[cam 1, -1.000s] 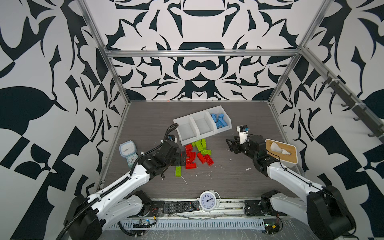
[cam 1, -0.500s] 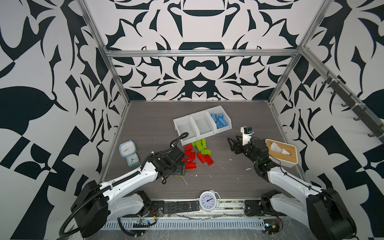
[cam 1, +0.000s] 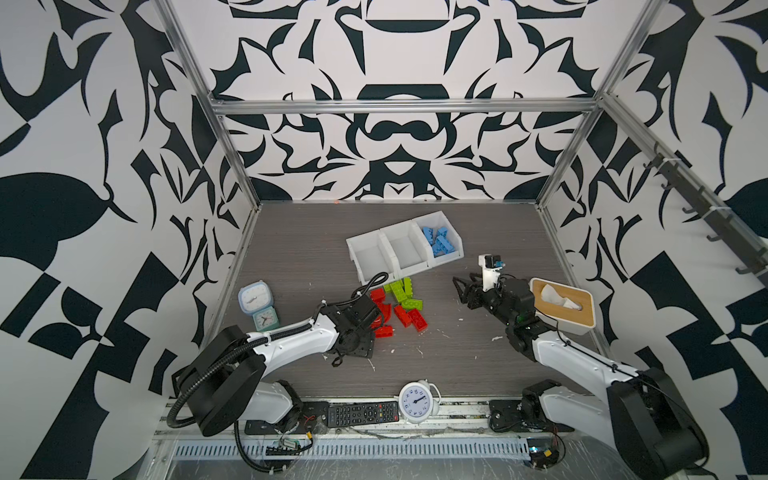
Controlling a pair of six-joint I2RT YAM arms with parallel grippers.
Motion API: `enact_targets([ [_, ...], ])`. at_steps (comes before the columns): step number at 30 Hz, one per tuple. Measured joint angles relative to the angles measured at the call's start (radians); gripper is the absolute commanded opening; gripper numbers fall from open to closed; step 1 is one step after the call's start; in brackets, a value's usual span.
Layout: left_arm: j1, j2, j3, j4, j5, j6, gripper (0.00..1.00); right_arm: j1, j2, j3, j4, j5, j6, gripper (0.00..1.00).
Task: Sort the legos into containers by color
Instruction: 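Lower the left gripper onto a lime-green brick and grasp it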
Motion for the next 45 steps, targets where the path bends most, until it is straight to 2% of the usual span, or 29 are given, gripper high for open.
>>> enact_targets([
  [7,0.000,0.013,0.012,0.002,-0.008,0.005,0.74,0.000,0.012,0.000,0.001,-0.015,0.005,0.66],
  [11,0.001,0.013,0.012,0.003,-0.019,0.004,0.67,0.000,0.034,0.001,0.000,-0.026,0.010,0.66],
  [16,0.004,0.013,0.012,0.007,-0.031,0.008,0.65,0.000,0.055,0.003,0.000,-0.041,0.018,0.66],
  [22,0.012,0.017,0.012,0.018,-0.033,0.011,0.57,0.000,0.068,0.018,-0.001,-0.056,0.023,0.66],
  [25,0.014,0.017,0.012,0.031,-0.033,0.010,0.50,0.000,0.077,0.022,-0.001,-0.061,0.023,0.66],
  [39,0.015,0.029,0.013,0.057,-0.039,0.006,0.28,0.000,0.092,0.035,-0.008,-0.084,0.023,0.67],
  [45,0.015,0.006,0.013,0.051,-0.041,0.005,0.24,0.000,0.100,0.035,-0.009,-0.090,0.026,0.67],
])
